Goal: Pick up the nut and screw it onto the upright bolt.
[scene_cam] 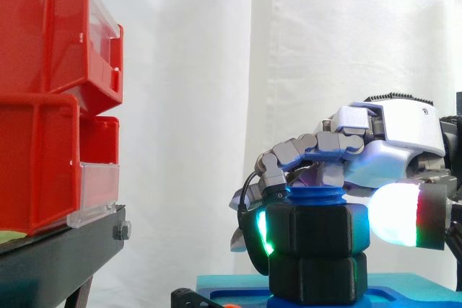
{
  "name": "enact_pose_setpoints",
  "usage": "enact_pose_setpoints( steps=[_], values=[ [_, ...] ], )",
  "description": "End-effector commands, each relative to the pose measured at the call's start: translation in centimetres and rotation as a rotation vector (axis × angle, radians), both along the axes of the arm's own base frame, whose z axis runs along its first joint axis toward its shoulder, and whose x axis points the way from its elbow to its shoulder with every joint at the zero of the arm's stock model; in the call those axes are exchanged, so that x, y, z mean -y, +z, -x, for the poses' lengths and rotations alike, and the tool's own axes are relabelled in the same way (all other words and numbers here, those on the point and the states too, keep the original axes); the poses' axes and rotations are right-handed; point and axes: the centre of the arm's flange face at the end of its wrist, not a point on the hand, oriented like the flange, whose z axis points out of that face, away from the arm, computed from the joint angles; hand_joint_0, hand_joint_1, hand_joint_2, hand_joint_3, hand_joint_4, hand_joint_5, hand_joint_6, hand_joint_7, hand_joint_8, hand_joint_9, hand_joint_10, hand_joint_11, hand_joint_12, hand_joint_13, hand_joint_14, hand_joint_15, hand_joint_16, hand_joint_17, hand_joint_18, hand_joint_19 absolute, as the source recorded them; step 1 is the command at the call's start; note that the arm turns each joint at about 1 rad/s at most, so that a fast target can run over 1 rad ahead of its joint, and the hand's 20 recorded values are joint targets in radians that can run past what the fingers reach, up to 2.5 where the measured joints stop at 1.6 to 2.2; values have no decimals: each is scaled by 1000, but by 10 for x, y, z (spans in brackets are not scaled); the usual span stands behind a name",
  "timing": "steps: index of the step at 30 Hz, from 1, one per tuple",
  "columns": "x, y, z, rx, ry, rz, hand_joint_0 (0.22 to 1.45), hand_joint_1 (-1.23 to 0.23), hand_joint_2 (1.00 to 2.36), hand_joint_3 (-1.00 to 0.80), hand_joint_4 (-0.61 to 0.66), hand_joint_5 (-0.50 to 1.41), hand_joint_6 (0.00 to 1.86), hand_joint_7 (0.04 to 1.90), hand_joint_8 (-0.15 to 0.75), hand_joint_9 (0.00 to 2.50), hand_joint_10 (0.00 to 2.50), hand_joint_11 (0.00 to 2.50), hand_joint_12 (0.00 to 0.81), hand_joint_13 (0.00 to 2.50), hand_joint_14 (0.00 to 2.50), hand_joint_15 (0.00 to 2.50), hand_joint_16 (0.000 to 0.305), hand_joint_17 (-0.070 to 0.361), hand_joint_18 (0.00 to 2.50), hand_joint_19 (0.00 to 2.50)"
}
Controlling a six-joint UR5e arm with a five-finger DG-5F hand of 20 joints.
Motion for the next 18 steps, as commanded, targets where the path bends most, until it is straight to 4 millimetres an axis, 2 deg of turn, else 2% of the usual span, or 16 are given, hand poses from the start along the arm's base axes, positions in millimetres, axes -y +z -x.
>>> enact_pose_setpoints(
  steps=[1, 5, 12, 13, 18],
  values=[
    [0, 0, 0, 0, 0, 0, 443, -546, 1000, -500, 142, 42, 504, 1251, 240, 1411, 0, 68, 227, 690, 0, 0, 25, 56, 355, 0],
    [0, 0, 0, 0, 0, 0, 442, -538, 1000, -500, 182, 21, 505, 1170, 234, 1361, 0, 65, 241, 678, 0, 0, 26, 59, 333, 0],
    [0, 0, 0, 0, 0, 0, 444, -531, 1000, -500, 197, 10, 505, 1139, 235, 1356, 0, 75, 242, 671, 0, 0, 27, 62, 320, 0],
    [0, 0, 0, 0, 0, 0, 445, -531, 1000, -500, 209, -13, 505, 1068, 229, 1337, 0, 82, 247, 651, 0, 0, 28, 64, 311, 0],
    [0, 1, 0, 2, 0, 2, 449, -530, 1000, -500, 224, -60, 504, 958, 243, 1241, 3, 101, 264, 611, 0, 0, 30, 68, 268, 0]
  ],
)
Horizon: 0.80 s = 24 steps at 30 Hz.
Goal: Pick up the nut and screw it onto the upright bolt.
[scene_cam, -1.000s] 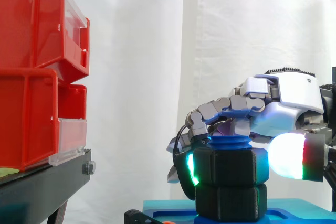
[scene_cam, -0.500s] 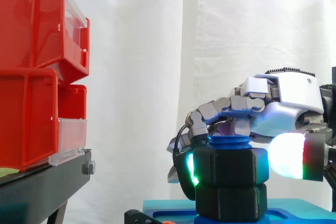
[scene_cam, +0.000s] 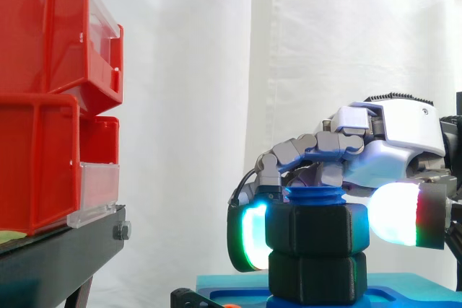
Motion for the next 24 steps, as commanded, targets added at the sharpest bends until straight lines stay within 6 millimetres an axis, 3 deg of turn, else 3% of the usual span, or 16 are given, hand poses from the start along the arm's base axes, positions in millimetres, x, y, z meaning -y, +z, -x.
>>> enact_pose_setpoints(
  steps=[1, 6, 14, 24],
  values=[
    [0, 0, 0, 0, 0, 1, 449, -529, 1000, -500, 230, -64, 504, 948, 248, 1229, 3, 102, 264, 607, 0, 0, 30, 68, 259, 0],
    [-2, 2, -1, 3, 5, 0, 446, -522, 1000, -500, 224, -102, 503, 872, 257, 1185, 4, 115, 280, 572, 0, 0, 32, 72, 236, 0],
    [-9, 52, 0, 83, 7, 35, 438, -514, 1000, -500, 194, -135, 503, 819, 248, 1012, 2, 72, 303, 468, 0, 0, 36, 80, 131, 0],
    [-13, 81, 17, 39, -2, 89, 446, -497, 1000, -500, 158, -169, 502, 750, 227, 785, 0, 0, 317, 292, 0, 0, 39, 87, 0, 0]
  ],
)
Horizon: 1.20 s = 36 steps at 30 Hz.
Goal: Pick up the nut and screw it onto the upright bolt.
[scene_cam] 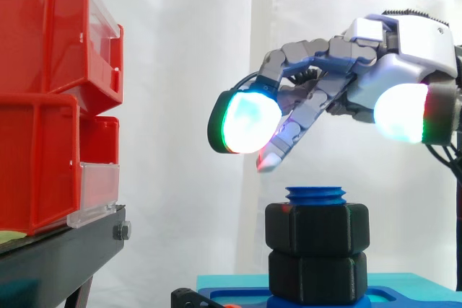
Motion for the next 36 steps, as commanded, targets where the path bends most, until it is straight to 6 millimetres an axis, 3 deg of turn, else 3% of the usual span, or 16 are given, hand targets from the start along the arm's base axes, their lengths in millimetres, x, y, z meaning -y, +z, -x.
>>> enact_pose_setpoints(
  steps=[1, 5, 10, 14, 19, 24, 36],
  values=[
    [-1, 13, 8, -16, -7, 28, 452, -489, 1000, -500, 156, -177, 502, 732, 224, 716, 0, 0, 315, 252, 0, 0, 38, 87, 0, 0],
    [-3, 25, 13, -25, -29, 45, 465, -473, 1000, -500, 135, -235, 502, 689, 209, 367, 0, 0, 333, 0, 0, 0, 43, 98, 0, 0],
    [3, 23, 20, -97, -78, 40, 473, -489, 1000, -500, 159, -255, 501, 659, 216, 212, 0, 0, 340, 0, 0, 0, 46, 103, 0, 0],
    [5, 30, 23, -109, -104, 29, 470, -484, 1000, -500, 159, -256, 501, 650, 222, 198, 0, 0, 348, 0, 0, 0, 47, 107, 0, 0],
    [6, 63, 39, -155, -140, -73, 467, -482, 1000, -500, 152, -253, 501, 646, 224, 197, 0, 0, 349, 0, 0, 0, 48, 108, 0, 0],
    [5, 79, 47, -186, -188, -148, 466, -483, 1000, -500, 145, -250, 501, 649, 226, 193, 0, 0, 350, 0, 0, 0, 48, 108, 0, 0],
    [-14, 88, 54, -259, -283, -235, 462, -499, 1000, -500, 72, -237, 501, 651, 220, 188, 0, 0, 348, 0, 0, 0, 49, 110, 0, 0]
  ],
)
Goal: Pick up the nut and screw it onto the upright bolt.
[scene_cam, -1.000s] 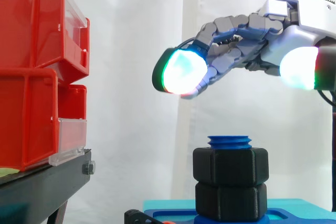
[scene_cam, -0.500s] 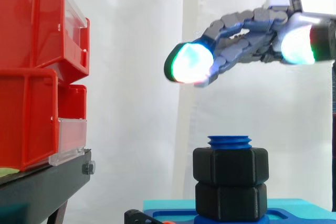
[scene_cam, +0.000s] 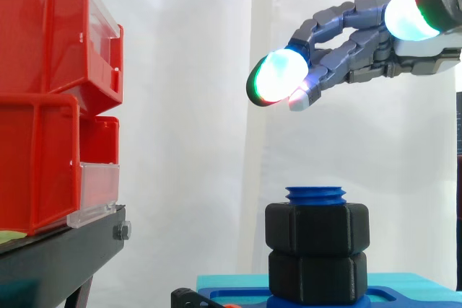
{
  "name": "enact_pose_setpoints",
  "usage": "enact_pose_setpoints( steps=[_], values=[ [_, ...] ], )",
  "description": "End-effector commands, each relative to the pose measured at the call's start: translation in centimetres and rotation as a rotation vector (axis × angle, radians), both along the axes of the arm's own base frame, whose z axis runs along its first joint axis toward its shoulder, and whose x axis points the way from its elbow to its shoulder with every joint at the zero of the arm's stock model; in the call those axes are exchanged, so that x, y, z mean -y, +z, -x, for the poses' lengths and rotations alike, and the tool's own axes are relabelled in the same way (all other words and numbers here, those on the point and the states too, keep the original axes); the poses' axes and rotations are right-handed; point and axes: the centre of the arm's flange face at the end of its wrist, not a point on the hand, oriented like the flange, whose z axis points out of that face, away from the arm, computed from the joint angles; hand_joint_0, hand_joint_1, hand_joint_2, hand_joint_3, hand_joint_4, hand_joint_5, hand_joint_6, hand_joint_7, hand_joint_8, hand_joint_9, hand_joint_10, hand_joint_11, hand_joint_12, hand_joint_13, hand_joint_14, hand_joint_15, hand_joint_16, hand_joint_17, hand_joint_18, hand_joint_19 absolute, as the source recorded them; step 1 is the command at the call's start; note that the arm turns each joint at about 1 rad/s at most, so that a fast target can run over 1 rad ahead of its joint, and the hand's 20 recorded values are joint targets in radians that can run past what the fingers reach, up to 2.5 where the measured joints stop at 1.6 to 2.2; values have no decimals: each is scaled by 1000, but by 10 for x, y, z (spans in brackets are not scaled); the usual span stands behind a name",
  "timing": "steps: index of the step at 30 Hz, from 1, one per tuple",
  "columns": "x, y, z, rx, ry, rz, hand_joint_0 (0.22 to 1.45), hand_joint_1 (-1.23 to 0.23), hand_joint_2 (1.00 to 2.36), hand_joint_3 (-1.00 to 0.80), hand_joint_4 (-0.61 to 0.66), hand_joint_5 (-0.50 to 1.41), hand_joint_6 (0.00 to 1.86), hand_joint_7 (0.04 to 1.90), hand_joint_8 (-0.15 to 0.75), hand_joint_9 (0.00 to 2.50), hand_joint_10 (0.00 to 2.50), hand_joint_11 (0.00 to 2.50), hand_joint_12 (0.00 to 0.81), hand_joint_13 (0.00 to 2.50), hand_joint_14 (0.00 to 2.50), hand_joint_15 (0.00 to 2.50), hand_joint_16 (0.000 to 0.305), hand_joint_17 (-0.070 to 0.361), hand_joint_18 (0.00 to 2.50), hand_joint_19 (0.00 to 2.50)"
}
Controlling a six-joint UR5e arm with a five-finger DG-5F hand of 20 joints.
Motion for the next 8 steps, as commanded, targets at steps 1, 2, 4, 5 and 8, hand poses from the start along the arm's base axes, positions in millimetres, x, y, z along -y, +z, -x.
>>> enact_pose_setpoints(
  steps=[1, 2, 4, 5, 8],
  values=[
    [-7, 4, 1, -4, -5, -20, 456, -496, 1000, -500, 65, -235, 501, 655, 217, 167, 0, 0, 350, 0, 0, 0, 48, 109, 0, 0],
    [-7, 4, 1, -5, -5, -23, 454, -496, 1000, -500, 53, -237, 501, 655, 214, 144, 0, 0, 348, 0, 0, 0, 49, 110, 0, 0],
    [-10, 2, 2, -22, -1, -36, 451, -495, 1000, -500, 53, -238, 501, 648, 212, 128, 0, 0, 350, 0, 0, 0, 49, 111, 0, 0],
    [-12, 1, 3, -31, 2, -40, 450, -495, 1000, -500, 52, -239, 502, 653, 212, 126, 0, 0, 351, 0, 0, 0, 50, 112, 0, 0],
    [-14, 0, 5, -51, 1, -55, 451, -493, 1000, -500, 54, -239, 502, 682, 209, 103, 0, 0, 351, 0, 0, 0, 50, 112, 0, 0]
  ],
)
